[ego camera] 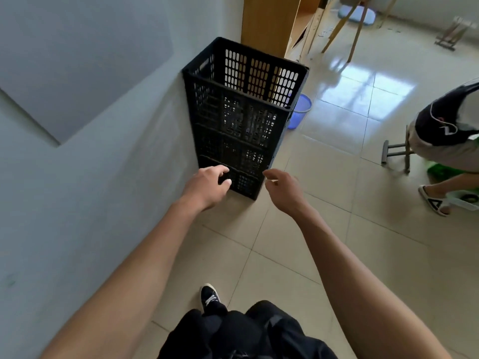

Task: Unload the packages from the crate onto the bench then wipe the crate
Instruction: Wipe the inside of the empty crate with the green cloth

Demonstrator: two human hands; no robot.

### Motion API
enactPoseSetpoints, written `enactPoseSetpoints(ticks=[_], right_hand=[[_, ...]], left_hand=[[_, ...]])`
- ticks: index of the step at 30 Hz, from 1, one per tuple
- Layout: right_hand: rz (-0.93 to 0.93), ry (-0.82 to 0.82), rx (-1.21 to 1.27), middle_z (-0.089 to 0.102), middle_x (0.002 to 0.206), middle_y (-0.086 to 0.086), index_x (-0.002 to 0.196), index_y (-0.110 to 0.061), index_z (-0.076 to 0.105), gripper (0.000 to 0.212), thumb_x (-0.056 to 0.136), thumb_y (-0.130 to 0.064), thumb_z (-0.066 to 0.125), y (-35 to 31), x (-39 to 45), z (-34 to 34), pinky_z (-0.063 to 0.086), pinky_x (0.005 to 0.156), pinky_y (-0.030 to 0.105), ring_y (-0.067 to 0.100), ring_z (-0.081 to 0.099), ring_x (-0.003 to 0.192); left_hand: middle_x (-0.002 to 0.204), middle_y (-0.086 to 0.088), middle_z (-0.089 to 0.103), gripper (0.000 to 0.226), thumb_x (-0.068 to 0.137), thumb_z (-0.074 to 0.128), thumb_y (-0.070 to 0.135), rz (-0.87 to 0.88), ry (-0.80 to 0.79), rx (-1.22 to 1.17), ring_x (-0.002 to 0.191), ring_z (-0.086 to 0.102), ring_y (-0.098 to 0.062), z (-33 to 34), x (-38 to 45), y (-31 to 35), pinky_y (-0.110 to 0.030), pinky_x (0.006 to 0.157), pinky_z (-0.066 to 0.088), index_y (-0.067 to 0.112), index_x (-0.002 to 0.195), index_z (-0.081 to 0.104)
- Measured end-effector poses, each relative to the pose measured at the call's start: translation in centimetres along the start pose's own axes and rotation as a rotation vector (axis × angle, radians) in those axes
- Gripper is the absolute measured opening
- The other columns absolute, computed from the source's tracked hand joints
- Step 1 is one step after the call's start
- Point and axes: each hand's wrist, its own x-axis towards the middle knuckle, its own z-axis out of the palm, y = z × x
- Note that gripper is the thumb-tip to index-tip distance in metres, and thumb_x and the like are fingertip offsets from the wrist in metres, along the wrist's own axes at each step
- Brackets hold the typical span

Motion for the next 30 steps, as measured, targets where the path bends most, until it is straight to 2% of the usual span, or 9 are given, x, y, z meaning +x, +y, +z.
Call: enactPoseSetpoints(ticks=[4,7,11,14,20,24,30], right_hand=[[0.031,0.036,0.044,0.070,0.125,0.003,0.131,-0.017,0.067,0.034,0.099,-0.016,0.055,-0.5,4.6,-1.1,0.038,0.087,0.021,0.022,0.065,0.112],[0.064,0.038,0.064,0.067,0.129,0.003,0.138,-0.020,0.061,0.038,0.100,-0.021,0.056,-0.2,8.5,-2.1,0.037,0.085,0.022,0.019,0.065,0.111],[0.057,0.062,0.096,0.063,0.134,0.005,0.147,-0.022,0.051,0.047,0.100,-0.020,0.056,1.0,14.5,-3.8,0.044,0.090,0.028,0.021,0.064,0.112],[0.036,0.060,0.110,0.063,0.133,0.007,0.146,-0.021,0.051,0.048,0.099,-0.019,0.056,2.0,19.1,-5.6,0.049,0.096,0.033,0.023,0.064,0.111],[-0.029,0.043,0.056,0.064,0.135,0.008,0.144,-0.018,0.054,0.046,0.098,-0.018,0.057,2.8,28.4,-8.5,0.042,0.095,0.026,0.025,0.061,0.117],[-0.055,0.016,0.050,0.065,0.134,0.007,0.145,-0.020,0.053,0.048,0.098,-0.021,0.058,2.5,32.6,-8.7,0.049,0.103,0.041,0.026,0.061,0.120],[-0.097,-0.025,0.016,0.064,0.136,0.003,0.144,-0.022,0.054,0.046,0.098,-0.022,0.057,1.9,39.4,-8.2,0.051,0.103,0.045,0.023,0.061,0.122]], left_hand=[[0.129,-0.002,0.067,0.040,0.097,0.061,0.036,0.035,0.013,0.035,0.117,0.061,-0.025,-1.0,5.6,0.7,-0.035,0.093,0.047,0.026,0.136,0.062],[0.130,-0.002,0.066,0.041,0.097,0.060,0.036,0.059,0.019,0.076,0.120,0.060,-0.026,-1.3,10.2,1.2,-0.036,0.092,0.047,0.026,0.137,0.061],[0.132,-0.002,0.064,0.041,0.096,0.058,0.038,0.070,0.016,0.117,0.120,0.060,-0.028,-1.0,16.8,2.7,-0.039,0.093,0.048,0.028,0.137,0.059],[0.133,-0.002,0.064,0.041,0.096,0.057,0.039,0.058,0.002,0.129,0.121,0.060,-0.028,-0.9,21.4,4.4,-0.043,0.098,0.051,0.028,0.136,0.059],[0.132,-0.001,0.064,0.041,0.096,0.058,0.038,0.041,0.040,0.095,0.121,0.059,-0.028,-0.9,29.0,7.2,-0.045,0.100,0.050,0.026,0.136,0.060],[0.131,-0.001,0.065,0.040,0.096,0.059,0.036,0.017,0.042,0.063,0.120,0.059,-0.026,0.0,32.4,7.7,-0.042,0.100,0.049,0.025,0.135,0.061],[0.129,-0.002,0.067,0.034,0.095,0.061,0.031,0.029,0.145,0.069,0.119,0.058,-0.028,0.9,38.2,7.3,-0.045,0.097,0.048,0.021,0.127,0.067]])
